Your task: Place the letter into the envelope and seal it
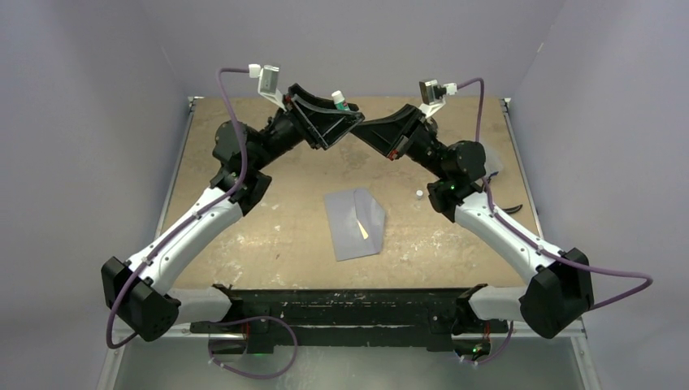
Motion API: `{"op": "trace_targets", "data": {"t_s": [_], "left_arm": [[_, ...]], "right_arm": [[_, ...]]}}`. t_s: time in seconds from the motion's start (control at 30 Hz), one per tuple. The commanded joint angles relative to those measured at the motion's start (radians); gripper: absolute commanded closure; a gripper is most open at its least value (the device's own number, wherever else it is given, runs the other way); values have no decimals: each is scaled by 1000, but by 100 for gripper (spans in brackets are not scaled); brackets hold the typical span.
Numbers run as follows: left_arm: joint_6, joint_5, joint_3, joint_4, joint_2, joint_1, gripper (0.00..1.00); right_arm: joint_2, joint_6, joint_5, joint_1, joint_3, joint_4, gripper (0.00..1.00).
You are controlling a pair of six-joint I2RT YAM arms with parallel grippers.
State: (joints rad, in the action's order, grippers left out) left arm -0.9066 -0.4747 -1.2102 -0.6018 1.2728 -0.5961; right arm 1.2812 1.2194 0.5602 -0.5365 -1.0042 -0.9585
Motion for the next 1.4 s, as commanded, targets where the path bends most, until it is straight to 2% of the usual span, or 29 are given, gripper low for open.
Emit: {"op": "trace_targets", "data": {"t_s": [0.0, 0.07, 0.17, 0.23, 0.33, 0.37, 0.4, 0.43, 0.5, 0.6, 0.7, 0.8, 0.9, 1.07, 1.23, 1.37], "left_arm": [[80, 13, -50, 93, -52, 5, 45], [86, 12, -51, 102, -56, 8, 46], [90, 6, -51, 103, -57, 13, 54], [90, -2, -52, 103, -53, 13, 65], [83, -28, -51, 99, -40, 14, 95], [81, -29, -50, 97, -38, 13, 100], [79, -24, -47, 93, -37, 14, 100], [75, -14, -46, 89, -38, 13, 100], [62, 26, -56, 97, -37, 13, 100], [18, 112, -95, 157, -26, 13, 100], [-49, 246, -111, 261, -26, 14, 100], [-69, 352, -162, 406, -14, 13, 100], [-102, 377, -207, 493, 13, 15, 100], [-124, 378, -224, 519, 39, 15, 100], [-130, 365, -213, 489, 51, 16, 100], [-123, 360, -212, 470, 53, 16, 100]], "right_arm": [[-30, -20, -5, -2, -15, -11, 100], [-27, -17, -6, -3, -10, -21, 100], [-17, -10, 5, -3, -15, -31, 100], [-12, -12, 8, -3, -25, -25, 100], [-7, -8, 20, -3, -33, -23, 100], [-6, -6, 22, -3, -36, -21, 100], [-9, -6, 20, -3, -34, -24, 100], [-15, -8, 7, -3, -27, -41, 90], [-30, -42, -26, -3, -26, -26, 63], [-40, -226, -64, -3, -78, 129, 40], [-29, -484, -141, -3, -149, 348, 30], [-38, -679, -218, -2, -165, 459, 24], [-30, -807, -231, -4, -197, 537, 24], [5, -944, -236, -11, -270, 618, 34], [40, -924, -209, -12, -326, 632, 44], [60, -822, -117, -13, -326, 561, 43]]}}
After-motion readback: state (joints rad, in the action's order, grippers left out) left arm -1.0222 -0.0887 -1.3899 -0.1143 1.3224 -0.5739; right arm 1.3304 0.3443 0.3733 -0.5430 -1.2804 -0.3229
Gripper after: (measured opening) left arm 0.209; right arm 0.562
